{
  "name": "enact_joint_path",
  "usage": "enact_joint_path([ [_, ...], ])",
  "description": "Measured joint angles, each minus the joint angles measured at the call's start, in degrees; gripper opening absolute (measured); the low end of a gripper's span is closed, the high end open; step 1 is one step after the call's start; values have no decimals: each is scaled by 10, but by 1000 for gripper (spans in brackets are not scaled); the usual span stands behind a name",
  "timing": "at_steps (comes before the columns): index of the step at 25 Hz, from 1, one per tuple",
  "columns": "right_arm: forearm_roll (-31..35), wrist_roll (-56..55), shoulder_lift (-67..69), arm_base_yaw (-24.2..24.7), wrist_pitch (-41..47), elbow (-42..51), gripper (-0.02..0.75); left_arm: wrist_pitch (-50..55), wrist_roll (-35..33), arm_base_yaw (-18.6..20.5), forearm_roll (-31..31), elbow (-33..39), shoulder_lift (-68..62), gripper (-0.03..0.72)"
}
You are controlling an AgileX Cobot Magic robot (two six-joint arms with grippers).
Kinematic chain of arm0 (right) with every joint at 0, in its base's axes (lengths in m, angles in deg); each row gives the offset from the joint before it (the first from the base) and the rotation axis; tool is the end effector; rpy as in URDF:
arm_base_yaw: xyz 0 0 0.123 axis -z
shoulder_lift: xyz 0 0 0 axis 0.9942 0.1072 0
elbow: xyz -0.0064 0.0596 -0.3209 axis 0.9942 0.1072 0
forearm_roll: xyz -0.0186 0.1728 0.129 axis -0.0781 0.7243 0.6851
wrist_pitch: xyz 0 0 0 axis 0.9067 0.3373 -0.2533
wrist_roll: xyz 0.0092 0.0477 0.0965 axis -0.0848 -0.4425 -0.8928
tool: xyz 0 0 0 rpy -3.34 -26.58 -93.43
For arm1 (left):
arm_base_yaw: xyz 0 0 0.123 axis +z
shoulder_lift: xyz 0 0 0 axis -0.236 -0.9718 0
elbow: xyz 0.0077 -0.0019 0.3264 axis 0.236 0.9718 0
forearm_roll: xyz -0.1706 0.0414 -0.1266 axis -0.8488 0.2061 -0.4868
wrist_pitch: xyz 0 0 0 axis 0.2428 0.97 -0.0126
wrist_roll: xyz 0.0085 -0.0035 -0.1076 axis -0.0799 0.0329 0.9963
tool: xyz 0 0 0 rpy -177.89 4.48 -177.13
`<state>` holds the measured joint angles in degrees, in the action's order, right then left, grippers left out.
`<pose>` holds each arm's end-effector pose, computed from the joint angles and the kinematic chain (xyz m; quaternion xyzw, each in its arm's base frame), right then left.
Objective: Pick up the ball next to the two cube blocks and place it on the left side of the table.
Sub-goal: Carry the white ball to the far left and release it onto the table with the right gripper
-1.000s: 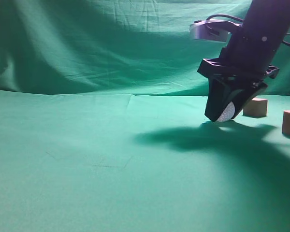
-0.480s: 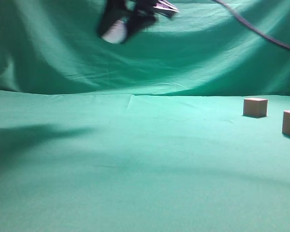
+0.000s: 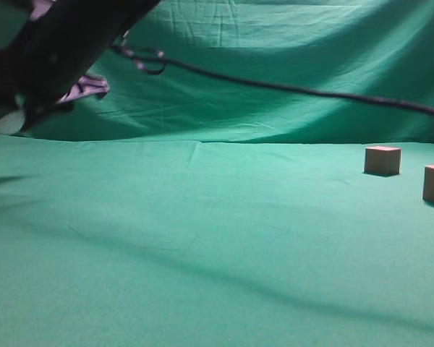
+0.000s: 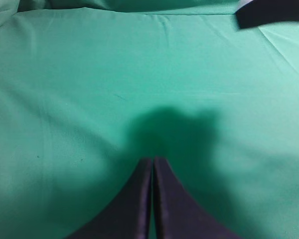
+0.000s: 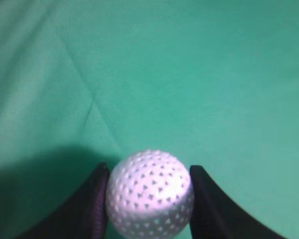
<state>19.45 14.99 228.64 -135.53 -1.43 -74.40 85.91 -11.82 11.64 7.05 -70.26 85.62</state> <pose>0.3405 0.4707 0.1908 -0.4613 0.7469 0.2794 0.3889 -0.0085 0.0054 0.1717 0.0162 0.7929 0.0209 0.6088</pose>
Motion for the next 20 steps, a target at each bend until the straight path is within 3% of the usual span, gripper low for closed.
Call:
enact_joint_path([
  [9, 7, 0, 61, -15, -54, -38, 314, 0, 0, 0, 0, 0, 0, 0],
  [13, 7, 0, 61, -12, -57, -39, 502, 0, 0, 0, 0, 0, 0, 0],
  [15, 7, 0, 61, -11, -58, -39, 558, 0, 0, 0, 0, 0, 0, 0],
  [20, 1, 0, 41, 2, -40, -39, 545, 0, 0, 0, 0, 0, 0, 0],
])
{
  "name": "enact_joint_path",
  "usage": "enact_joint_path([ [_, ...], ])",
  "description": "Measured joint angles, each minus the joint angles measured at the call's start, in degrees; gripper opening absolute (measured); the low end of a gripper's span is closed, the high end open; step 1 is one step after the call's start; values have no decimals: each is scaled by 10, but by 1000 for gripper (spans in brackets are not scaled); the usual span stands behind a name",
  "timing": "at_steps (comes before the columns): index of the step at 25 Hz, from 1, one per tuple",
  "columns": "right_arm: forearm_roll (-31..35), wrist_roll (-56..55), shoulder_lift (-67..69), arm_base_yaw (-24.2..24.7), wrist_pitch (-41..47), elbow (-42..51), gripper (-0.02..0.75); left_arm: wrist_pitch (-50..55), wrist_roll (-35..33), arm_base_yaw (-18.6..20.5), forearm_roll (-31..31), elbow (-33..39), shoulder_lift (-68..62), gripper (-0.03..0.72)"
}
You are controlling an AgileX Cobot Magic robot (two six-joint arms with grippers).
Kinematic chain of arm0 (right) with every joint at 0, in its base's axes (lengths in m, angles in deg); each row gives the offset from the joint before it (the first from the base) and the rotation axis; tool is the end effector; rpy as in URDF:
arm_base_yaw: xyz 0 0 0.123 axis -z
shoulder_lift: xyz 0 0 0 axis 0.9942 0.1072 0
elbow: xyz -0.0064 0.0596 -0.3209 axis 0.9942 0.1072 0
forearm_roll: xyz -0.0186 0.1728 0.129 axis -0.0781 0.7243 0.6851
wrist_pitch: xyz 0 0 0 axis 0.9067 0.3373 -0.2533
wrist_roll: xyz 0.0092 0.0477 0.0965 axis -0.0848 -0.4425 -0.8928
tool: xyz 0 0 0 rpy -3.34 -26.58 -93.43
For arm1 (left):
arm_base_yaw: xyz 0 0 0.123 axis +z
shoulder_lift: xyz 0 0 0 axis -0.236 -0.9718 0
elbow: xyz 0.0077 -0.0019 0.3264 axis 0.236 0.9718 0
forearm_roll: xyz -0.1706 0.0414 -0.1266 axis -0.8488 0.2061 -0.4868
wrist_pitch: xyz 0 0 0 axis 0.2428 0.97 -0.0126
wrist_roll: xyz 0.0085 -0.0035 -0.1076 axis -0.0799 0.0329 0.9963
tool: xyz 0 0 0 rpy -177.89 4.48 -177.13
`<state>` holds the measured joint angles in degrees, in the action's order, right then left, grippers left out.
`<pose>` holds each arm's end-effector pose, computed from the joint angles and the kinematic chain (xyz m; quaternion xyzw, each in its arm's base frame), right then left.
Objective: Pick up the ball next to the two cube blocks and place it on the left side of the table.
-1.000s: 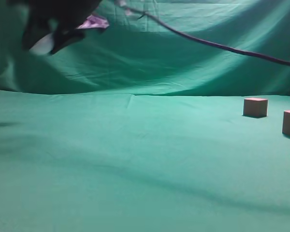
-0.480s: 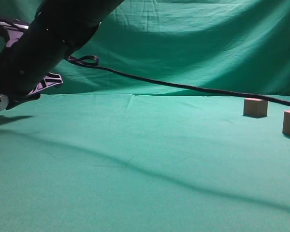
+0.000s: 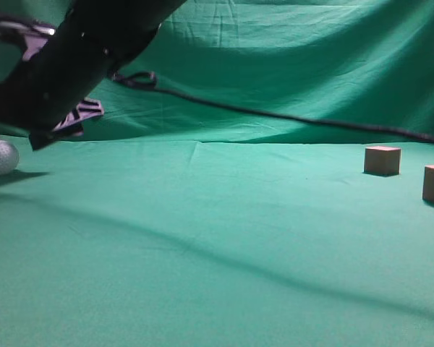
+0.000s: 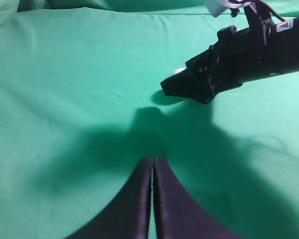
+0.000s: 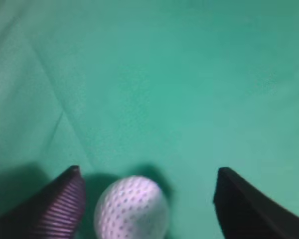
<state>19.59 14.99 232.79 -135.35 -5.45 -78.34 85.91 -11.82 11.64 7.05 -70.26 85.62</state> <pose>0.3548 0.4786 0.1736 -0.4429 0.7449 0.2730 0.4176 -0.0085 0.0054 0.1717 0.0162 0.7929 0.0209 0.6088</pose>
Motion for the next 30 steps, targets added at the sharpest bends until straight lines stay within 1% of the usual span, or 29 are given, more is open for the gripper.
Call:
enact_joint_path([
  [1, -1, 0, -13, 4, 11, 0, 481, 0, 0, 0, 0, 0, 0, 0],
  [3, -3, 0, -49, 14, 57, 0, 390, 0, 0, 0, 0, 0, 0, 0],
  [5, -7, 0, -93, 26, 144, 0, 262, 0, 0, 0, 0, 0, 0, 0],
  [6, -8, -5, -116, 34, 187, -1, 174, 0, 0, 0, 0, 0, 0, 0],
  [7, -13, -18, -137, 43, 239, -3, 103, 0, 0, 0, 0, 0, 0, 0],
  [9, -40, -83, -172, 60, 337, -4, 38, 0, 0, 0, 0, 0, 0, 0],
  [10, -66, -123, -190, 68, 373, -4, 0, 0, 0, 0, 0, 0, 0, 0],
  [13, -156, -249, -239, 85, 492, -4, 0, 0, 0, 0, 0, 0, 0, 0],
  [16, -218, -290, -291, 92, 541, -4, 0, 0, 0, 0, 0, 0, 0, 0],
  [22, -286, -329, -394, 93, 554, -4, 0, 0, 0, 0, 0, 0, 0, 0],
  [24, -310, -345, -431, 93, 554, 8, 0, 0, 0, 0, 0, 0, 0, 0],
  [27, -326, -354, -500, 93, 556, 64, 0, 0, 0, 0, 0, 0, 0, 0],
  [30, -329, -357, -576, 93, 556, 154, 0, 0, 0, 0, 0, 0, 0, 0],
])
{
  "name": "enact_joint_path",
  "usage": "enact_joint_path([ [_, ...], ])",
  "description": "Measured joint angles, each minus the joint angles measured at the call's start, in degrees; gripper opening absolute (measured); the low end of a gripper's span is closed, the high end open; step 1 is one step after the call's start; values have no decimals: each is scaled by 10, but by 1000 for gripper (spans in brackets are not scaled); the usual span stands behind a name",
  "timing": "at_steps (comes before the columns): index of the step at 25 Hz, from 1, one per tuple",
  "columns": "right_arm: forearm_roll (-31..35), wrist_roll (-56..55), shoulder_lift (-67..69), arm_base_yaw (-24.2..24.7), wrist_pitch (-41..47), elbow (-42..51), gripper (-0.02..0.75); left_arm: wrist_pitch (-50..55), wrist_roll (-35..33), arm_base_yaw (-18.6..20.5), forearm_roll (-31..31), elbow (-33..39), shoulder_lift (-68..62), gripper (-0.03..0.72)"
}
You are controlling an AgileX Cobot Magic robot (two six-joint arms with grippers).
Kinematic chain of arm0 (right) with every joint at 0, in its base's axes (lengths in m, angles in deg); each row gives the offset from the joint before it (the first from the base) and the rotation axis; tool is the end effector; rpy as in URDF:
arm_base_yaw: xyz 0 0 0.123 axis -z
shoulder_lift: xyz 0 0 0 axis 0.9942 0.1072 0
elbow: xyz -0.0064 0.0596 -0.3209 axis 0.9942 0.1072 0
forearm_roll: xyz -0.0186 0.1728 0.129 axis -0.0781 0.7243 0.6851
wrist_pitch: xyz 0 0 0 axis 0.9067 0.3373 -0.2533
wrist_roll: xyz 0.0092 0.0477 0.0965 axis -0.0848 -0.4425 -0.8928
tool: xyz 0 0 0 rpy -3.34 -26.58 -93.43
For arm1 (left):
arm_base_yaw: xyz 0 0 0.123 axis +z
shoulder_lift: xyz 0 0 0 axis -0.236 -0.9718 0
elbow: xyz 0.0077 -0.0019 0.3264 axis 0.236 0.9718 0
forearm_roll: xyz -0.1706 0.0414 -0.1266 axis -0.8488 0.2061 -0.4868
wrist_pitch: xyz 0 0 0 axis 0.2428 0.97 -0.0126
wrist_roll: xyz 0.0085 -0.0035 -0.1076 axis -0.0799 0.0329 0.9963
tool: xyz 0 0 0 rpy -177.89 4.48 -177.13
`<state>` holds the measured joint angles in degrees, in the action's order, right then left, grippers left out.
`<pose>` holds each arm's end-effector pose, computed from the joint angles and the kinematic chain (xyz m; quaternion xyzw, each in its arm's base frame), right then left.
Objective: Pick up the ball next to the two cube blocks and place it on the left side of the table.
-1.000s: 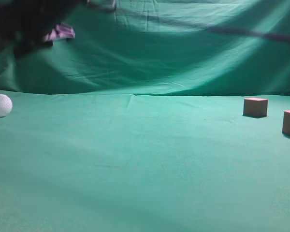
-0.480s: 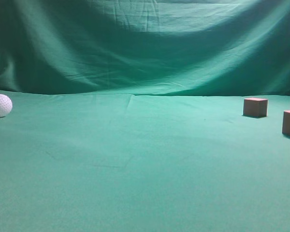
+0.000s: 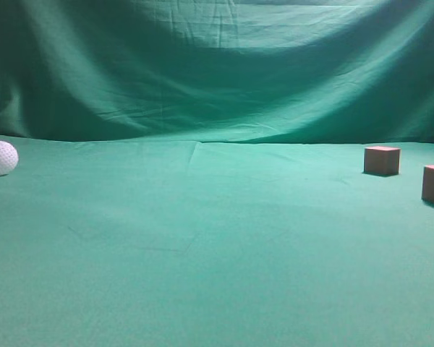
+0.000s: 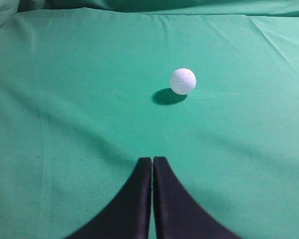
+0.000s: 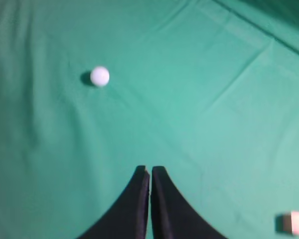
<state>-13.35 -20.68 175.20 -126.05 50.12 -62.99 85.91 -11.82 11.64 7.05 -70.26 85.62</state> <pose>0.2065 0.2042 0.4805 -0.3904 0.8456 0.1669 0.3236 -0.0085 0.0054 0.1717 0.0162 0.7929 0.0209 0.6088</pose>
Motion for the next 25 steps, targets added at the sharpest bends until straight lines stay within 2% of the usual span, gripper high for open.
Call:
enact_joint_path([
  [3, 4, 0, -87, 0, -12, 108, 0, 0, 0, 0, 0, 0, 0, 0],
  [11, 16, 0, -328, 0, -160, 379, 0, 0, 0, 0, 0, 0, 0, 0],
  [20, -2, 0, -526, 0, -172, 554, 0, 0, 0, 0, 0, 0, 0, 0],
  [25, -36, 0, -631, 0, -221, 644, 0, 0, 0, 0, 0, 0, 0, 0],
])
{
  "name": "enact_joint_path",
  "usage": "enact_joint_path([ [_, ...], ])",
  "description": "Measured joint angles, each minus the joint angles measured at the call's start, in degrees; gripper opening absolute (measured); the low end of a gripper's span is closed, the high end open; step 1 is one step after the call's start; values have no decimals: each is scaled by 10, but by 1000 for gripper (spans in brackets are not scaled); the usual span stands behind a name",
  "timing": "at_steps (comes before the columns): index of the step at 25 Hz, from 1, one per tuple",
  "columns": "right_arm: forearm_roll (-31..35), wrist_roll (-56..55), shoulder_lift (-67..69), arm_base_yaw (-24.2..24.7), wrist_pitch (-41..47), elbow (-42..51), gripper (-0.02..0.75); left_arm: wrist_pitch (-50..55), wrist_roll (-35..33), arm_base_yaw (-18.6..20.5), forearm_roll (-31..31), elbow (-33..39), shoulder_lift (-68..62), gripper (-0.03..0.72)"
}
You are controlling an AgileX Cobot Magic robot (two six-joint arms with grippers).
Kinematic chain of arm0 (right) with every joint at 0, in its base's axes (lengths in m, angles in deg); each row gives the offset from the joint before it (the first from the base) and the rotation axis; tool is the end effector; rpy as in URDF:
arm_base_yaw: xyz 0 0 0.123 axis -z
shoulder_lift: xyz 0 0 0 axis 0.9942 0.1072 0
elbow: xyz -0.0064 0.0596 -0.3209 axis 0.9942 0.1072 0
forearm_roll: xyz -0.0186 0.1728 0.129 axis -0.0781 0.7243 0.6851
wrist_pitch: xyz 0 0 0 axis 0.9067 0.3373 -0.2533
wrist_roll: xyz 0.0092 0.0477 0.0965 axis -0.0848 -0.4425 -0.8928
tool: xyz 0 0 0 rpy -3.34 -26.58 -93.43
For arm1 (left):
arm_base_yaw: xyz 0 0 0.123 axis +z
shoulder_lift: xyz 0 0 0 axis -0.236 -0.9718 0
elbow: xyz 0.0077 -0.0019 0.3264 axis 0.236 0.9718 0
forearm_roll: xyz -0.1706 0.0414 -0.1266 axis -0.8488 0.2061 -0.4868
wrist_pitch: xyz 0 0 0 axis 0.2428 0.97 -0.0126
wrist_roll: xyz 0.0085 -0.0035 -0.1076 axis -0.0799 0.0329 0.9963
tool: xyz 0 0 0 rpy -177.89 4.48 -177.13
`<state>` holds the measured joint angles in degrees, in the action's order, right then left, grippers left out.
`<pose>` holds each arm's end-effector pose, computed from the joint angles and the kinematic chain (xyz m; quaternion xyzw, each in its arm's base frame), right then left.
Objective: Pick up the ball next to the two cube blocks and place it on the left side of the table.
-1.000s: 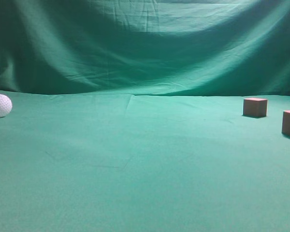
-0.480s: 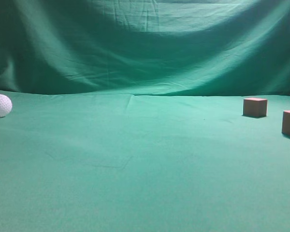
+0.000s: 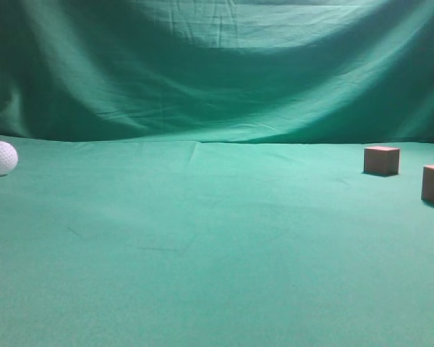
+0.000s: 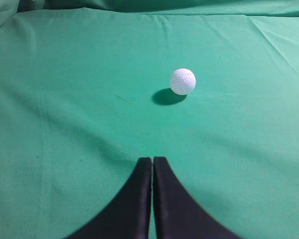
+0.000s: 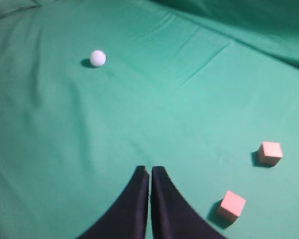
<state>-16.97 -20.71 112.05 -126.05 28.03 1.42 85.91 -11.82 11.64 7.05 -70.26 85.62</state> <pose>0.0032 0.0096 0.3580 -0.3501 0.7771 0.1863 0.4887 -0.0085 0.0054 0.1717 0.0162 0.7929 0.0209 0.6088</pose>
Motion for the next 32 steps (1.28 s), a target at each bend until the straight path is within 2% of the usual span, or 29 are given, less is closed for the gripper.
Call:
enact_joint_path([
  [3, -30, -17, -59, 8, -52, 58, 0, 0, 0, 0, 0, 0, 0, 0],
  [5, -39, -22, -95, 38, -96, 104, 0, 0, 0, 0, 0, 0, 0, 0],
  [11, -31, -27, -185, 191, -226, 251, 0, 0, 0, 0, 0, 0, 0, 0],
  [14, 1, -27, -229, 269, -260, 323, 0, 0, 0, 0, 0, 0, 0, 0],
  [18, 32, -27, -261, 338, -278, 394, 0, 0, 0, 0, 0, 0, 0, 0],
  [22, 33, -27, -265, 365, -288, 439, 0, 0, 0, 0, 0, 0, 0, 0],
  [32, 35, -27, -265, 366, -284, 457, 0, 0, 0, 0, 0, 0, 0, 0],
])
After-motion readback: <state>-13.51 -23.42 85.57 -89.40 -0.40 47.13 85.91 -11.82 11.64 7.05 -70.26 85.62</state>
